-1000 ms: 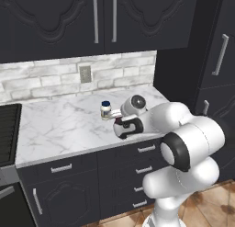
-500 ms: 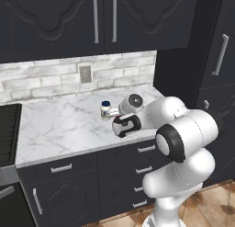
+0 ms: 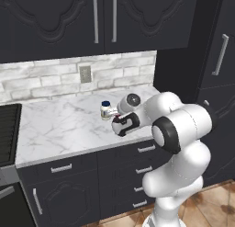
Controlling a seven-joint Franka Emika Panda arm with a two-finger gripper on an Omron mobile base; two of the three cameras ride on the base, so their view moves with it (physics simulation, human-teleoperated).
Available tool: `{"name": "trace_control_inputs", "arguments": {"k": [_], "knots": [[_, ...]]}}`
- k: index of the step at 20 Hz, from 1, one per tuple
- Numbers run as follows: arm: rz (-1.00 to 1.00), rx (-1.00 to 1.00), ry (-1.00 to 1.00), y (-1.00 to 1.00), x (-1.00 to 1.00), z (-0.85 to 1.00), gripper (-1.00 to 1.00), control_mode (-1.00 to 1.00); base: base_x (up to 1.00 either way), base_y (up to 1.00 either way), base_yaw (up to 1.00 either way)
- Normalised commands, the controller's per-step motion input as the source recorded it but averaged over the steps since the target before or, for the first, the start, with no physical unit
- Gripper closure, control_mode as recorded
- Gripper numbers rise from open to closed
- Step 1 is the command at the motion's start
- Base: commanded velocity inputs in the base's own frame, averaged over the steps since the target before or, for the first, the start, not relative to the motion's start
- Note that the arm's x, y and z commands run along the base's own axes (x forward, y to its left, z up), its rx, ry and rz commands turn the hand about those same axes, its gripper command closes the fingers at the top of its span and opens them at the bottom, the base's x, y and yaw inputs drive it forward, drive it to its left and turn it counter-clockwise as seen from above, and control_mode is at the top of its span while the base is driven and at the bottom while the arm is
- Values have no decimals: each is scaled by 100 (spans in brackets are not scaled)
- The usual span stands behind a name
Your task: Place the ketchup and mayonnaise from the counter to the top shelf of the fridge. If the existing items in the fridge are on the top shelf, move them to other shelves.
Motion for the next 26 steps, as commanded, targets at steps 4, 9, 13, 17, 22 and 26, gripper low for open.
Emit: {"name": "trace_control_inputs", "arguments": {"k": [4, 9, 13, 17, 22, 26], "knots": [[0, 0, 0, 5, 0, -22, -100, -100, 0, 0, 0], [0, 0, 0, 7, 0, -15, -100, -100, 0, 0, 0], [0, 0, 0, 6, 0, -8, -100, -100, 0, 0, 0], [0, 0, 0, 2, 0, -4, 100, -100, 0, 0, 0], [0, 0, 0, 0, 0, -1, 100, -100, 0, 0, 0], [0, 1, 0, 0, 0, 0, 100, -100, 0, 0, 0]]}}
